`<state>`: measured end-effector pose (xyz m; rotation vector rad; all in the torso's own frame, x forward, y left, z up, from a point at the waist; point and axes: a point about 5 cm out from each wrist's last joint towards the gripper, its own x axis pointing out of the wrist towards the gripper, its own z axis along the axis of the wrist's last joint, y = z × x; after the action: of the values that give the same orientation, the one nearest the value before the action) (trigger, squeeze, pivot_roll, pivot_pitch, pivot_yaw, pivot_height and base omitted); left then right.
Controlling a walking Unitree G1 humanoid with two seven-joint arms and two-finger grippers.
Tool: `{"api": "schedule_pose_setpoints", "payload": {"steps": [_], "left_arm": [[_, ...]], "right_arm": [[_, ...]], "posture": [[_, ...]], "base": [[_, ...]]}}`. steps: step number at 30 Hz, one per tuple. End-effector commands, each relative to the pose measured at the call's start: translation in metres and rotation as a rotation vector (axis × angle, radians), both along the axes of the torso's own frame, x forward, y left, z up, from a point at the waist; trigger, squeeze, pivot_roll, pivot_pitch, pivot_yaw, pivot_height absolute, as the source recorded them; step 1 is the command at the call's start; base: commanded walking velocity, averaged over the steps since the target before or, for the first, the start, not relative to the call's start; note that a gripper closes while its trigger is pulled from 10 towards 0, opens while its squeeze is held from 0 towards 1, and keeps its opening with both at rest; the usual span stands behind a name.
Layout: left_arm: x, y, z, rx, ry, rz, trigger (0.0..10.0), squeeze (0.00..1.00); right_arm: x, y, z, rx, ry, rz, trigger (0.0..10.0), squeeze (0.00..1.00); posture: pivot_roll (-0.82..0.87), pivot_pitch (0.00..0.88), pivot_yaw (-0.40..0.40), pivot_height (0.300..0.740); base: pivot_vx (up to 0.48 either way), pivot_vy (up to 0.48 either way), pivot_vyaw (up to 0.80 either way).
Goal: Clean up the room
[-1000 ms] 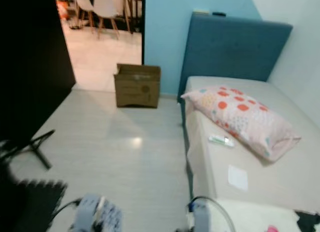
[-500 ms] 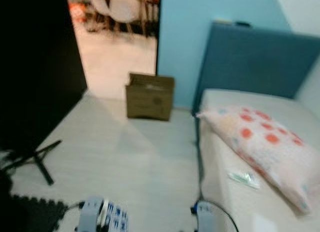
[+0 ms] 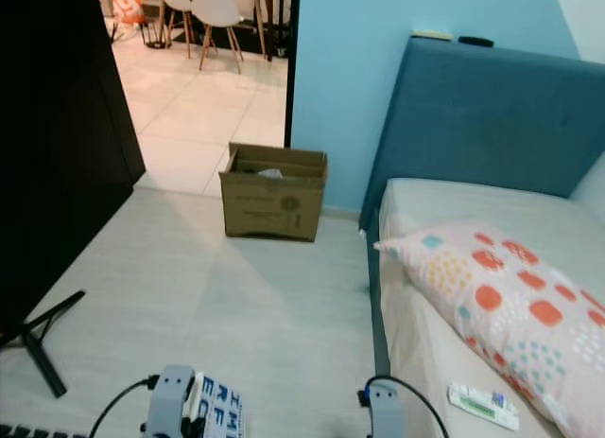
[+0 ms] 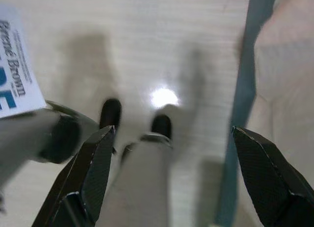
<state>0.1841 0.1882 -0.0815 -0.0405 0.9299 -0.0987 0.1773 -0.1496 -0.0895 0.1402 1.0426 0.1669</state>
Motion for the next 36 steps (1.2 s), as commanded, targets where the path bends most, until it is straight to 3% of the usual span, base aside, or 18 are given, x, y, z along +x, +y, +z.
{"api": "schedule_pose_setpoints", "payload": {"steps": [1,7,12,17,20,21,23,25,26,29,30,32,36], "left_arm": [[-0.007,-0.006,-0.004,-0.021,0.035,0.005,10.0,0.0],[0.002,-0.004,0.0,-0.049,0.003,0.08,10.0,0.0],[0.012,-0.003,0.005,-0.061,-0.038,0.105,10.0,0.0],[0.066,0.009,0.042,-0.11,-0.256,0.205,10.0,0.0],[0.075,0.01,0.05,-0.124,-0.295,0.22,10.0,0.0],[0.102,0.013,0.074,-0.177,-0.416,0.246,10.0,0.0],[0.102,0.013,0.074,-0.177,-0.416,0.246,10.0,0.0],[0.128,0.009,0.103,-0.271,-0.547,0.239,10.0,0.0],[0.128,0.009,0.103,-0.271,-0.547,0.239,10.0,0.0],[0.155,-0.006,0.142,-0.461,-0.718,0.166,10.0,0.0],[0.155,-0.006,0.142,-0.461,-0.718,0.166,10.0,0.0],[0.165,-0.019,0.16,-0.563,-0.79,0.074,10.0,0.0],[0.169,-0.034,0.173,-0.659,-0.832,-0.029,10.0,0.0]], "right_arm": [[-0.007,-0.011,-0.003,-0.017,0.02,-0.025,10.0,0.0],[-0.006,-0.01,-0.002,-0.009,0.017,-0.033,10.0,0.0],[-0.006,-0.01,-0.002,-0.013,0.021,-0.021,10.0,0.0],[-0.006,-0.009,-0.002,-0.007,0.023,-0.025,10.0,0.0],[-0.006,-0.009,-0.002,-0.006,0.023,-0.025,10.0,0.0],[-0.006,-0.008,-0.002,-0.003,0.022,-0.026,10.0,0.0],[-0.006,-0.008,-0.002,-0.003,0.022,-0.026,10.0,0.0],[-0.007,-0.008,-0.003,0.0,0.023,-0.026,10.0,0.0],[-0.007,-0.008,-0.003,0.0,0.023,-0.026,10.0,0.0],[-0.007,-0.008,-0.003,0.002,0.023,-0.025,10.0,0.0],[-0.007,-0.008,-0.003,0.002,0.023,-0.025,10.0,0.0],[-0.008,-0.008,-0.003,0.002,0.025,-0.026,10.0,0.0],[-0.008,-0.008,-0.003,0.002,0.027,-0.027,10.0,0.0]], "posture": [[0.15,0.0,-0.093,0.739],[0.15,0.0,-0.093,0.739],[0.15,0.0,-0.094,0.739],[0.15,0.0,-0.091,0.739],[0.15,0.0,-0.091,0.739],[0.15,0.0,-0.09,0.739],[0.15,0.0,-0.09,0.739],[0.15,0.0,-0.088,0.739],[0.15,0.0,-0.088,0.739],[0.14,0.0,-0.085,0.739],[0.14,0.0,-0.085,0.739],[0.14,0.0,-0.083,0.739],[0.14,0.0,-0.084,0.739]], "base": [[0.48,0.0,0.0],[0.48,0.0,0.0],[0.48,0.0,-0.77],[0.478,0.0,-0.76],[0.437,0.0,-0.76],[0.368,0.0,-0.76],[0.368,0.0,-0.76],[0.131,0.0,-0.75],[0.0,0.0,-0.75],[0.0,0.0,-0.75],[0.0,0.0,-0.74],[0.0,0.0,-0.74],[0.0,0.0,-0.73]]}}
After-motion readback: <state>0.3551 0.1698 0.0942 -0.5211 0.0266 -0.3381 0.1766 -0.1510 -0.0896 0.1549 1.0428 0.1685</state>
